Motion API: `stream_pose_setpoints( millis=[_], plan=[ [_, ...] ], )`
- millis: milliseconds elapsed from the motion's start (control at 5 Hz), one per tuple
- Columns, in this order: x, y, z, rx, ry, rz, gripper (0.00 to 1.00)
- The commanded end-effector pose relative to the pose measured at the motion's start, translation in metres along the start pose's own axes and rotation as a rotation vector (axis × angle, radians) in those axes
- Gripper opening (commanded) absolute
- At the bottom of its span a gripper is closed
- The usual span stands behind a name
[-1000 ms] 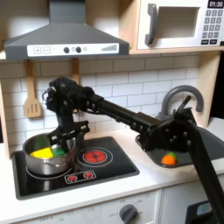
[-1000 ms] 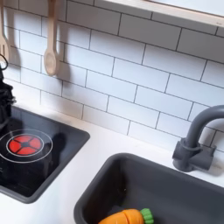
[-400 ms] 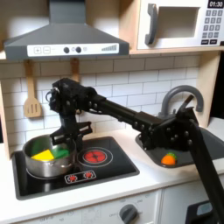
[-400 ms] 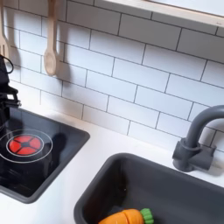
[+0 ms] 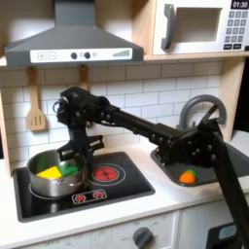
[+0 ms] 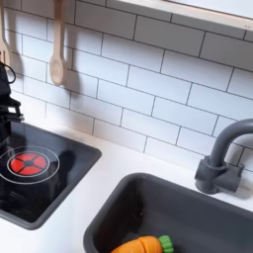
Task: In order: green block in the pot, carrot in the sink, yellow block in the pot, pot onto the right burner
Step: 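Slide the pot onto the right burner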
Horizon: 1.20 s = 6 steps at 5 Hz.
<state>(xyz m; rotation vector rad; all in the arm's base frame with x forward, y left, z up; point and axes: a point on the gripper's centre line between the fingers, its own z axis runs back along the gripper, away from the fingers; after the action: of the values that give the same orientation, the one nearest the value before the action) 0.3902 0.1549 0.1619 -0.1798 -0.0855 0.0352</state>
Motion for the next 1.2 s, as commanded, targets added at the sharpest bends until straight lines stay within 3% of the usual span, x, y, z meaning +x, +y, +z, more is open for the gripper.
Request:
stream_pose_setpoints(
  millis=[0,600,1000],
  plan=[
    [0.000,-0.034,0.000,0.003,-0.011,-0.070,0.00],
    [-0.011,-0.077,-0.003,0.004,-0.011,-0.145,0.00],
    [-0.023,-0.091,-0.010,-0.005,-0.001,-0.170,0.00]
  ],
)
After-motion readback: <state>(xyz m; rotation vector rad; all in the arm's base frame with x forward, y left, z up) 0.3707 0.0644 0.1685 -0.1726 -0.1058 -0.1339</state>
